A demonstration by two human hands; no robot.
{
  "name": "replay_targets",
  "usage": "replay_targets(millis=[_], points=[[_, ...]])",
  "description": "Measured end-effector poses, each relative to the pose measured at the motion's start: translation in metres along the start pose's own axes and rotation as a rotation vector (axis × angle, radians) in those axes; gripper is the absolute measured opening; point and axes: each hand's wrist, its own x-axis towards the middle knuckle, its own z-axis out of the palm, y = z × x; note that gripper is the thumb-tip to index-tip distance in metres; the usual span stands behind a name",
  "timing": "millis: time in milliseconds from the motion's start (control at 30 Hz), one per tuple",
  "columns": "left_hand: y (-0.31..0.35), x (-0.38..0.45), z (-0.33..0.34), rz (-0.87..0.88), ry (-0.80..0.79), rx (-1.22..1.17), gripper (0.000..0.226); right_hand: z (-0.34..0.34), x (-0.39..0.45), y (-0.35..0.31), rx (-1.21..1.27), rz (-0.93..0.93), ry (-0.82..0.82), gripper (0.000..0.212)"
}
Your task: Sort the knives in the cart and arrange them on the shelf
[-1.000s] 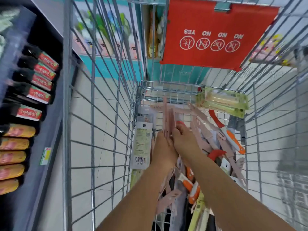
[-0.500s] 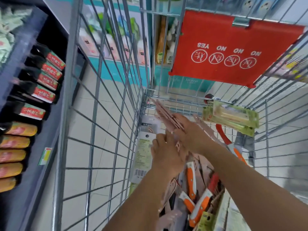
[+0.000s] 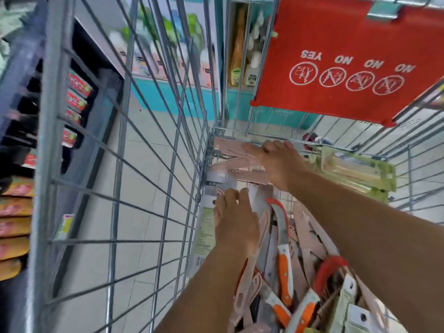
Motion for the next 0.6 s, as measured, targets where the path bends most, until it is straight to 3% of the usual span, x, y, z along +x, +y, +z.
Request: replay_targets(millis=[167,300,367,467,600], points=[[0.001,0.018,0.001,0.133,-0.013,0.118,0.065,0.013,-0.005,-0.004,0.149,0.101,0.018,0.078],[0.003,0.035,-0.003,0.242,-0.002,0.278,0.077,0.025,-0.035,-0.016,0.334,0.257,0.269,0.063],[0.006,0.042,-0.007,0.31,0.04,0.339,0.074,0.04,-0.053,-0.015,0.294,0.316,0.261,0.052],[0.012,0.053,-0.011,0.373,0.083,0.393,0.059,0.058,-0.075,-0.01,0.252,0.354,0.151,0.055],[0.018,0.065,-0.015,0.381,0.12,0.509,0.043,0.062,-0.099,-0.005,0.413,0.504,0.238,0.057]])
